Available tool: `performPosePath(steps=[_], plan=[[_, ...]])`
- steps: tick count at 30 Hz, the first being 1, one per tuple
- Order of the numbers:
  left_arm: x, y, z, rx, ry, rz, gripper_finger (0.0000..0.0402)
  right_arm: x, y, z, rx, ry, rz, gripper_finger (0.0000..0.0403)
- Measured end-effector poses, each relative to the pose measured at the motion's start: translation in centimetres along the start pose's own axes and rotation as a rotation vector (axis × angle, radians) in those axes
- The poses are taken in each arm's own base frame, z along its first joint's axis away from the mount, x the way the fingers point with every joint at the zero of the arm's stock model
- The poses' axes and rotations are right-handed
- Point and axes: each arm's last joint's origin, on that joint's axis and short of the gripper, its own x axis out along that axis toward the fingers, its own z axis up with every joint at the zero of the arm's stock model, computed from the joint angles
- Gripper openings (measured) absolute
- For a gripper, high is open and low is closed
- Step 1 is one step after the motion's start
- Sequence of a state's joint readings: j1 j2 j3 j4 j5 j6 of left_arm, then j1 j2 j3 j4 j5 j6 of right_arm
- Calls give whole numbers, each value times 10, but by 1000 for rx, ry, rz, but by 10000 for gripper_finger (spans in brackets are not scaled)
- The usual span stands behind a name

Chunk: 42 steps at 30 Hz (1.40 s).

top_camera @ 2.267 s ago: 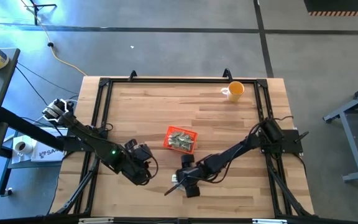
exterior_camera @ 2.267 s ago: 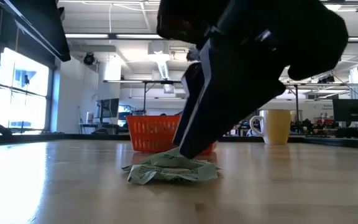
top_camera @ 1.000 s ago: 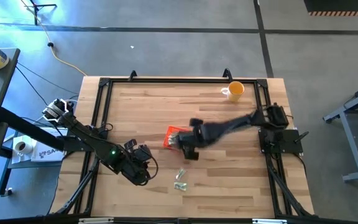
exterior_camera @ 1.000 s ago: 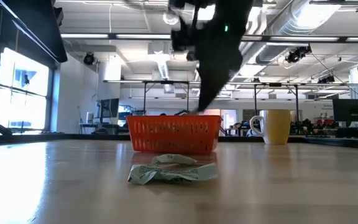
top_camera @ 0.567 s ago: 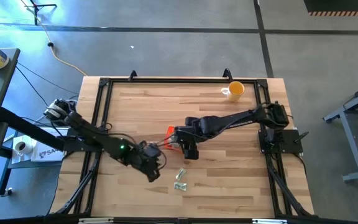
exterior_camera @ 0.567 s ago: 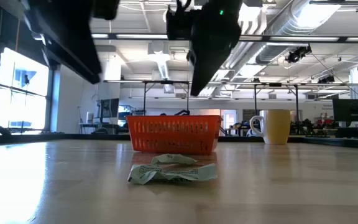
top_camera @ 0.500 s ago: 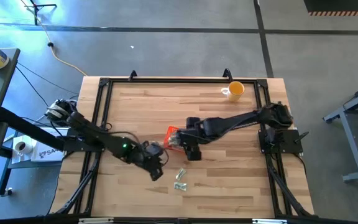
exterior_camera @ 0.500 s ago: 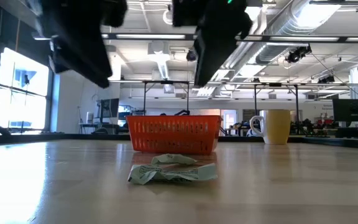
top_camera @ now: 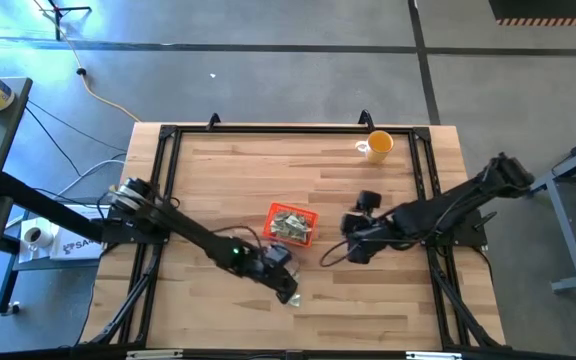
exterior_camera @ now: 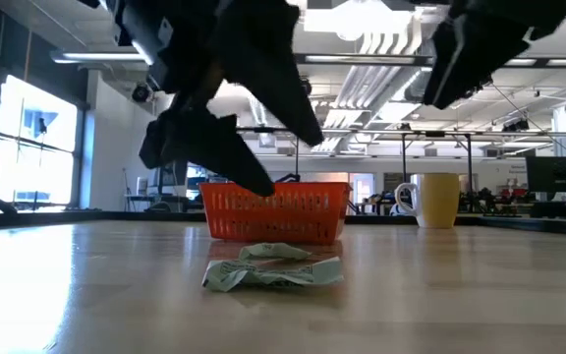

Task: Pick and place Stevia / Truvia into bins
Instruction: Put the stevia packet into the orange bin

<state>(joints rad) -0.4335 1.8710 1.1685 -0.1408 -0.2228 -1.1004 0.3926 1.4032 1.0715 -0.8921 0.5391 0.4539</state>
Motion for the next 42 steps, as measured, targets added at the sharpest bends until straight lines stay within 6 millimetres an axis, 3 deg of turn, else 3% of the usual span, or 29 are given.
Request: performPosePath(steps=[8,15,19,22,26,30,34,36,39,42], plan=[[35,-19,1,105,57,295,254,3,-3,-24,6,-3,-33,346],[54,-10,-2,115,136,384,179,3,-3,-26,-27,-9,-46,346],[51,-1,-2,129,226,454,105,0,-6,-29,-40,-1,-66,346],[37,4,-1,177,303,519,37,-2,-9,-30,-34,-2,-94,346],[7,10,2,194,359,630,30,-5,-12,-31,-26,-14,-105,346],[-46,3,28,174,242,654,42,-6,-14,-30,-19,-30,-124,346],[-71,7,71,192,28,628,25,-6,-13,-29,-12,-43,-125,346],[-74,15,96,202,-12,601,25,-6,-13,-28,-2,-53,-119,346],[-64,32,125,225,66,506,29,-6,-12,-27,12,-58,-105,346],[-53,41,137,191,97,455,84,-6,-11,-27,36,-47,-81,346]])
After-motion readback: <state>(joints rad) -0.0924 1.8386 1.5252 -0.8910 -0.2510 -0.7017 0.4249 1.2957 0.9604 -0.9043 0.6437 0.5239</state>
